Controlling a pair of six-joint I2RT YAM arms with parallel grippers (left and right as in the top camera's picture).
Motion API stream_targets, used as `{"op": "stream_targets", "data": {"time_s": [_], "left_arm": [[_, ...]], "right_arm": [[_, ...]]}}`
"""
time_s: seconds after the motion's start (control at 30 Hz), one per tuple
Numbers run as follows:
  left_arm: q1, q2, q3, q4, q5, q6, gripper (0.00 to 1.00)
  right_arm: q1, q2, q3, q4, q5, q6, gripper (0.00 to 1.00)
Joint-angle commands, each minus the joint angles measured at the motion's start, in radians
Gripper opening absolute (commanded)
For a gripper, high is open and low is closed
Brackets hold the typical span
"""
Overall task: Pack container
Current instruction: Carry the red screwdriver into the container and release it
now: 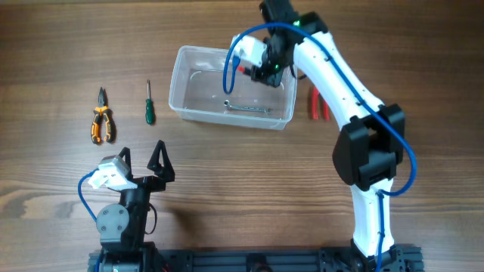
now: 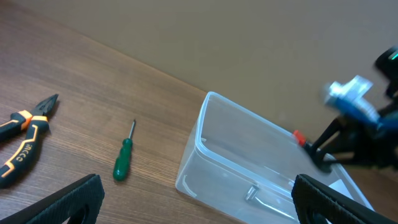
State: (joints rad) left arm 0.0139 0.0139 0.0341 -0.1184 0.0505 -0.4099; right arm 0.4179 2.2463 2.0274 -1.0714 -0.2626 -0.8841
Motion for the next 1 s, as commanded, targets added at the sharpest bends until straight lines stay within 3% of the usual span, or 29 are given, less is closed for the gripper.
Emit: {"op": "stream_targets", "data": {"time_s": [0.0, 0.37, 0.63, 0.7, 0.77, 0.97], "left_arm": [[-0.004, -0.006, -0.008, 0.003, 0.008, -0.014, 1.00], [-0.004, -0.006, -0.008, 0.003, 0.008, -0.013, 1.00], [-0.004, -0.006, -0.008, 0.003, 0.008, -0.014, 1.00], [-0.004, -0.006, -0.008, 0.003, 0.008, -0.014, 1.00], [-0.004, -0.006, -0.008, 0.003, 0.008, -0.013, 1.00], [-0.004, -0.006, -0.008, 0.003, 0.008, -0.014, 1.00]], "right_arm": [[0.018, 0.007, -0.111, 0.082, -0.026, -0.032, 0.04], [0.022, 0.008, -0.291, 0.395, -0.023, -0.030, 0.04], [0.022, 0.008, -0.319, 0.424, -0.023, -0.029, 0.34], [0.022, 0.008, -0.319, 0.424, -0.023, -0.027, 0.52], [0.022, 0.008, -0.319, 0.428, -0.023, -0.004, 0.58], [0.023, 0.006, -0.294, 0.452, -0.024, 0.116, 0.61]]}}
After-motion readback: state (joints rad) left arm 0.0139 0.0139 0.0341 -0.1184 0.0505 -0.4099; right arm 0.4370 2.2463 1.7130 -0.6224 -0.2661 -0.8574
